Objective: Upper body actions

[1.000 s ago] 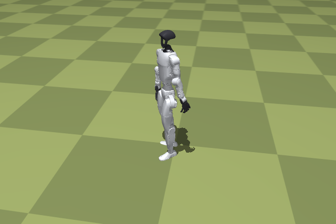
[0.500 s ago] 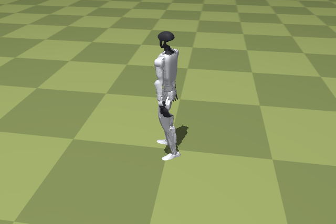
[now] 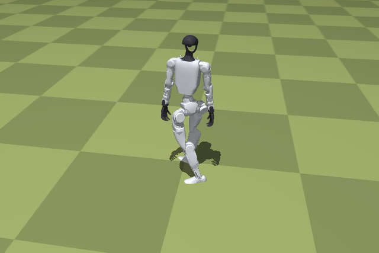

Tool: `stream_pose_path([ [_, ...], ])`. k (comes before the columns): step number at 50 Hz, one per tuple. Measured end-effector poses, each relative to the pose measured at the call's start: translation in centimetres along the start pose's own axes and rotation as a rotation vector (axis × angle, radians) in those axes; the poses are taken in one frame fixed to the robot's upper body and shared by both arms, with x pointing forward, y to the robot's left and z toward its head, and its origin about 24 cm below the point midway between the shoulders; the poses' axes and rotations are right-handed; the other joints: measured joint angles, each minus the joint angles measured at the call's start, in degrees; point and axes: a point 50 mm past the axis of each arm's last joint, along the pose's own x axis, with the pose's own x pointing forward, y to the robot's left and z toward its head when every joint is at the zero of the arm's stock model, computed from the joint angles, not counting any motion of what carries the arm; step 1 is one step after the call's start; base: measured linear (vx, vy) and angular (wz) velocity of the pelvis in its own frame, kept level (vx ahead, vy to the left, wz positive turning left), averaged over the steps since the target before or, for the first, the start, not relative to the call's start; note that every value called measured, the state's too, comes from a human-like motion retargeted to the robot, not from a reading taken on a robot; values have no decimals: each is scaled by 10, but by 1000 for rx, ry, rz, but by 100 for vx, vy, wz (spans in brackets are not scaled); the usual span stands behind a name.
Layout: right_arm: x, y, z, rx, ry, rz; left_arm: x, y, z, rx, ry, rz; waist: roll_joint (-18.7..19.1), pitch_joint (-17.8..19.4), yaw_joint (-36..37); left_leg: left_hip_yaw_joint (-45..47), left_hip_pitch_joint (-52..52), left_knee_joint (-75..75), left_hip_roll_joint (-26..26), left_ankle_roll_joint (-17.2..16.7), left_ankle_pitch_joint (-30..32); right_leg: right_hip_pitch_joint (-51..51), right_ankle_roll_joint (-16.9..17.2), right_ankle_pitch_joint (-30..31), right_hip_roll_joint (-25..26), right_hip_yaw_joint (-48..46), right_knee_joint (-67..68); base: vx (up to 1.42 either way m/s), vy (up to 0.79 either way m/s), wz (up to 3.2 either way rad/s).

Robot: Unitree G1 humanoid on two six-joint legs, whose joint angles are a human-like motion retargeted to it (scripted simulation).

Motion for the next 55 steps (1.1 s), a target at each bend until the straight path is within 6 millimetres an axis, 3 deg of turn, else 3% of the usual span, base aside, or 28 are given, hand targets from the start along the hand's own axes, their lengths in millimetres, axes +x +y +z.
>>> stream_pose_path([
  [5,1,5,-20,65,72,19,-4,4,22,143,-50,27,11,-3,-27,11,-13,6,-8,0,-2,-15,8,6,-5,4,-2,-3,12,-42],
  [12,1,9,-40,170,140,27,-2,-22,36,165,-78,-47,18,-4,-33,12,-22,8,-11,0,-5,-22,14,5,-8,3,-2,0,3,-9],
  [17,0,10,-47,221,160,34,1,-41,32,141,-79,-120,15,-7,-16,4,-18,7,-9,0,-5,-17,8,1,-11,-5,0,4,-1,26],
  [23,1,6,-47,222,148,25,5,-50,13,129,-23,-148,4,-7,15,-11,-2,0,-7,0,-4,5,-14,-6,-9,-21,0,7,-3,42],
  [30,1,4,-57,250,150,24,5,-37,-2,152,57,-99,-26,-18,90,-63,8,-16,-17,21,4,44,-40,-29,-35,-66,0,12,-8,112],
  [35,1,6,-69,262,174,35,3,-25,9,146,9,-45,-54,-22,162,-122,4,-22,-19,42,15,79,-52,-62,-74,-123,1,16,-7,178],
  [44,1,15,-81,237,184,50,0,-14,18,96,-41,-18,-111,-18,292,-273,-21,-18,-29,85,43,168,-46,-143,-171,-310,7,22,-1,205],
  [50,2,18,-76,232,159,54,0,-1,-3,-2,37,7,-149,-23,373,-407,-60,-15,-53,106,69,214,-47,-186,-205,-374,0,19,10,194],
  [55,2,19,-72,243,142,56,-2,9,-35,-117,146,21,-180,-45,443,-494,-95,-9,-78,116,84,238,-39,-206,-230,-434,-9,20,13,158],
])
